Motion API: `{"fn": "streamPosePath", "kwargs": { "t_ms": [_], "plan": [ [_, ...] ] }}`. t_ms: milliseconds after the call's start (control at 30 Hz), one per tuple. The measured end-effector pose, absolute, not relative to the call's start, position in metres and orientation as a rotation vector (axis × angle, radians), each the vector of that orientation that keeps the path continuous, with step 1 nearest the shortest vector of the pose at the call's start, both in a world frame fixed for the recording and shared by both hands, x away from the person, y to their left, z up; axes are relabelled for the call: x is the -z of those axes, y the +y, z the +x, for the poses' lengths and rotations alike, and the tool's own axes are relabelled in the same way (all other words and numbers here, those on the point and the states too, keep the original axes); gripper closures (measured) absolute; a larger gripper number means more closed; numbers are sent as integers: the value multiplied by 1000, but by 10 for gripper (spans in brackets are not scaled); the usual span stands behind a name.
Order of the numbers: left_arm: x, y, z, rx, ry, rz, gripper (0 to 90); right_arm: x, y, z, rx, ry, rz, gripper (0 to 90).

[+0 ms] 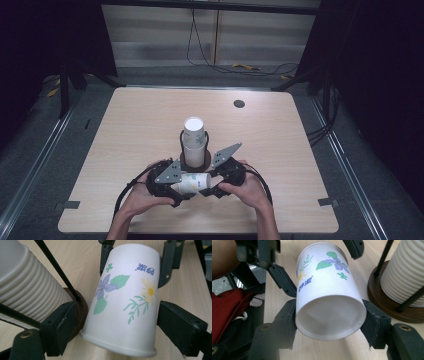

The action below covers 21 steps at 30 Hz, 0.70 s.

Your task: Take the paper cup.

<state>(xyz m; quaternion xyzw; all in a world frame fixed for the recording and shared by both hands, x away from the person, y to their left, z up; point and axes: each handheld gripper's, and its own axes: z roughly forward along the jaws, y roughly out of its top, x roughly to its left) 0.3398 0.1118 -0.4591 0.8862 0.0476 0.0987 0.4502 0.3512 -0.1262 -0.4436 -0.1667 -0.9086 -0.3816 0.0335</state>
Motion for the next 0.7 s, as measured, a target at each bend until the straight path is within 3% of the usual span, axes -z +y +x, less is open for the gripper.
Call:
{"fn": "streamPosePath", "kwargs": {
  "t_ms": [400,700],
  "plan": [
    [464,135,348,-207,284,1999,159,446,-140,352,1250,-2766,-595,365],
    [467,143,348,-215,334,1943,158,451,-148,352,1344,-2735,-637,366]
  ]
}}
